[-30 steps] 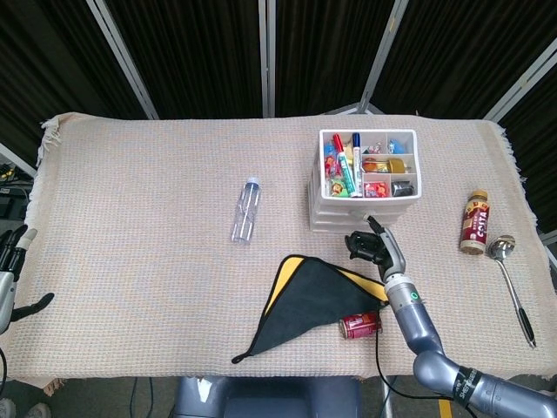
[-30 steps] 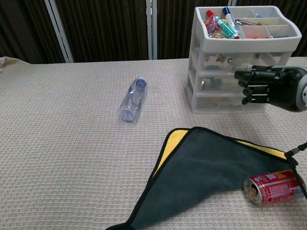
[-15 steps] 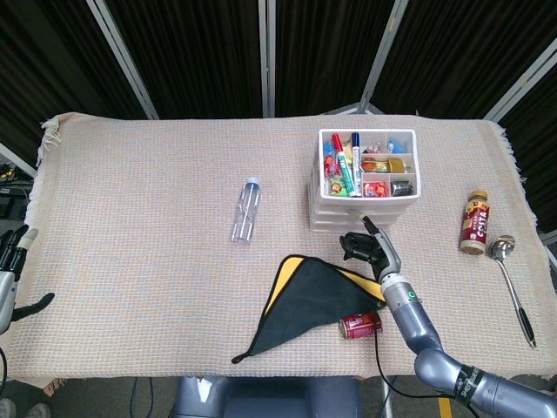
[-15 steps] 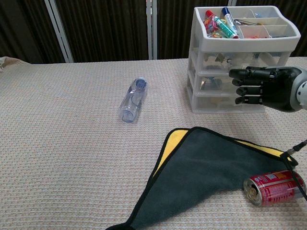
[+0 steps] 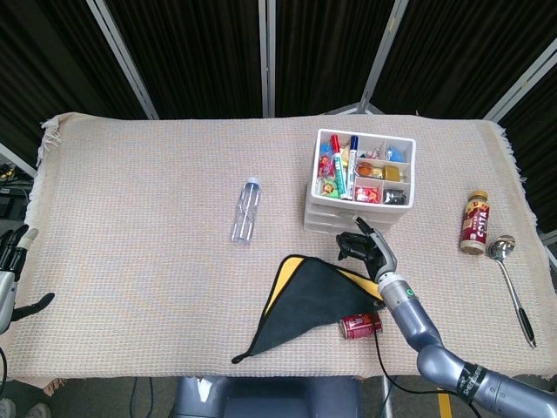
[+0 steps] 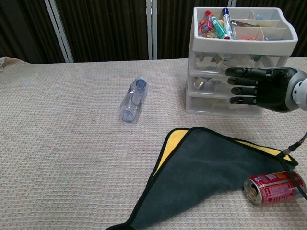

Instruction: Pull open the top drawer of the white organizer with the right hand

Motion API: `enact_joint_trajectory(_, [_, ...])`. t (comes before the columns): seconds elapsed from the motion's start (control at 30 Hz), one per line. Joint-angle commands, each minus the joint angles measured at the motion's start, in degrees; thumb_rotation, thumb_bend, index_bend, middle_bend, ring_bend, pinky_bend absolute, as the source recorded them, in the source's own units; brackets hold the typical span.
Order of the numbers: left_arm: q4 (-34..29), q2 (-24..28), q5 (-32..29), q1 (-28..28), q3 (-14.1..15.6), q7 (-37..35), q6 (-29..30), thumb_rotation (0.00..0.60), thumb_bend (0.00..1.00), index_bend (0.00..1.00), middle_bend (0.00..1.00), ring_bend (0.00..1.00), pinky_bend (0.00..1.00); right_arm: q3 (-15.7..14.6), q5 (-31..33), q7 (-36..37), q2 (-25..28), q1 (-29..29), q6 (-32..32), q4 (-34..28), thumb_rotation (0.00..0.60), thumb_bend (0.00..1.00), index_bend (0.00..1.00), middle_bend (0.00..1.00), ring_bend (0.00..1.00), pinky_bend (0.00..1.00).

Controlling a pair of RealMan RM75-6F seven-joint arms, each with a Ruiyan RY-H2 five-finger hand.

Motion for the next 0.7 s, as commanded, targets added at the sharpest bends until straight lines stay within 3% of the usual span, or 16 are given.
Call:
enact_joint_trajectory(0.03, [0.0,0.0,0.0,0.0,0.0,0.1,0.0,0.600,0.10,0.00,0.00,0.00,0.00,-0.1,-0.4,0.4,0.2,-0.4,-0.4,-0.3,0.600,0.36,0.29,0.72,0.74,0.62])
enact_joint_trajectory(0.7, [-0.2,-0.1,0.3,0.0,0.1,0.6,0.1,0.600,0.10,0.00,0.00,0.00,0.00,-2.1,-7.0,2.2,1.3,-3.2,-0.8,-3.3,0.600,0.37,0.30,0.72,0.74,0.62])
